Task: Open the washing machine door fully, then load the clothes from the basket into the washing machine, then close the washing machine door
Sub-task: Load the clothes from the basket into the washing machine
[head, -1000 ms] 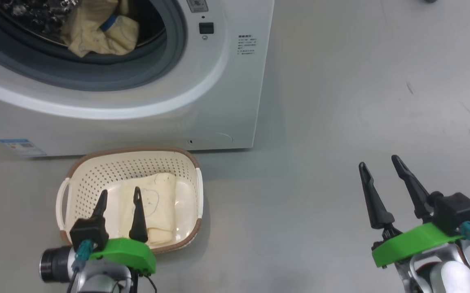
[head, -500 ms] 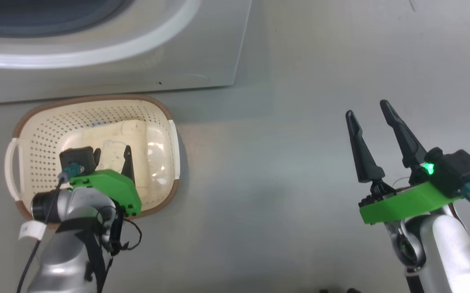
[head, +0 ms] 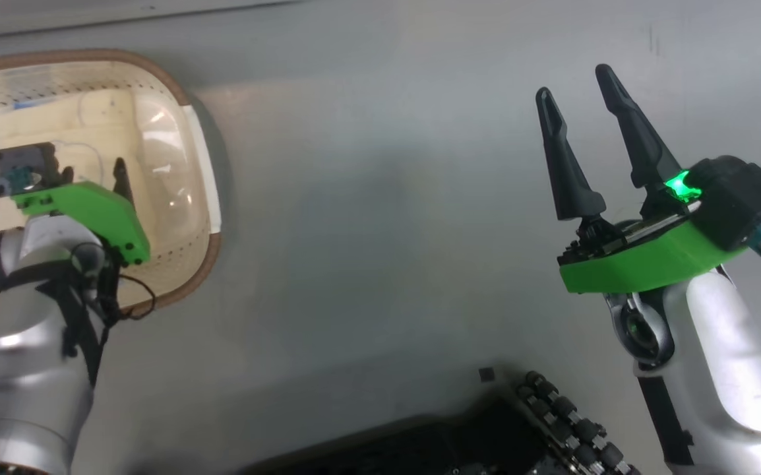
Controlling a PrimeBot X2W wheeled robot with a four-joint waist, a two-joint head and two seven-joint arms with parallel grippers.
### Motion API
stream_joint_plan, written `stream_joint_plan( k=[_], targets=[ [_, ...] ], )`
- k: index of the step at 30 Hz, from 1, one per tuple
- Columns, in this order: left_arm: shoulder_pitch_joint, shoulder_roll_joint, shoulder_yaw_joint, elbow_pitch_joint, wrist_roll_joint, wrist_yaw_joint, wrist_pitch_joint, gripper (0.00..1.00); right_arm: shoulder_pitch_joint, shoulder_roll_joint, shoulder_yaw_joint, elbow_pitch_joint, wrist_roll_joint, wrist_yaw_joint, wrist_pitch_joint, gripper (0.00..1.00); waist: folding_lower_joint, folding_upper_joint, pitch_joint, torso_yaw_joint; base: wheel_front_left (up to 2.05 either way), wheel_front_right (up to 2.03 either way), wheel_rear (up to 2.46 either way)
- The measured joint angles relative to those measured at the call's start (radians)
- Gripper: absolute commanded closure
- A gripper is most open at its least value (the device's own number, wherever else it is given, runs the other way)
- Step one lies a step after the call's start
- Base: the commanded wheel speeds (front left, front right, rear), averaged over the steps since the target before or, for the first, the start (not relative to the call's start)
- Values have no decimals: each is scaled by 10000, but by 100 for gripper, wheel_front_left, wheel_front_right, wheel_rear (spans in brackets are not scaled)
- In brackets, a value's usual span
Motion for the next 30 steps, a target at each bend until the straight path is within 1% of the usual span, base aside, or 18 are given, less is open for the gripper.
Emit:
stream_joint_plan(
  k=[5, 8, 12, 16, 17, 20, 21, 22, 23, 24, 30],
  targets=[
    [-620, 454, 132, 453, -100, -15, 4, 0, -423, 0, 48, -65, 443, 0, -25, 0, -1, 0, 987, -436, 0, 0, 0],
    [-977, 721, 159, 665, -140, -98, 140, 0, -594, 0, 150, -130, 573, 0, -27, 0, -1, 0, 1493, -698, 0, 0, 0],
    [-1255, 1151, 119, 911, -140, -184, 364, 0, -663, 2, 234, -161, 738, 0, -27, 0, -1, 0, 1978, -1092, 0, 0, 0],
    [-1571, 1430, 115, 1093, -140, -169, 583, 0, -681, 2, 265, -173, 928, 0, -27, 0, -3, 0, 2335, -1419, 0, 0, 0],
    [-1706, 1538, 77, 1149, -130, 77, 685, 0, -721, 2, 314, -174, 934, 0, -27, 0, -3, 0, 2456, -1544, 0, 0, 0],
    [-1865, 1603, -12, 1175, -59, 476, 840, 0, -746, 2, 393, -180, 1018, 0, -29, 0, -4, 1, 2566, -1688, 0, 0, 0],
    [-1920, 1601, -59, 1183, -12, 612, 924, 6, -746, 2, 399, -190, 1032, 0, -29, 0, -4, 1, 2589, -1720, 0, 0, 0],
    [-1966, 1597, -88, 1189, 33, 713, 1024, 32, -745, 2, 399, -196, 1035, 0, -29, 0, -4, 1, 2605, -1746, 0, 0, 0],
    [-1994, 1603, -88, 1193, 38, 765, 1129, 69, -746, 2, 407, -196, 1041, 0, -27, 0, -4, 1, 2612, -1770, 0, 0, 0],
    [-2020, 1649, -88, 1223, 38, 853, 1235, 100, -746, 2, 412, -199, 1083, 0, -27, 0, -4, 1, 2611, -1787, 0, 0, 0],
    [-2075, 1666, -100, 1375, 35, 988, 1248, 100, -746, 2, 374, -201, 1112, 0, -29, 0, -3, 0, 2492, -1723, 0, 0, 0]
  ],
)
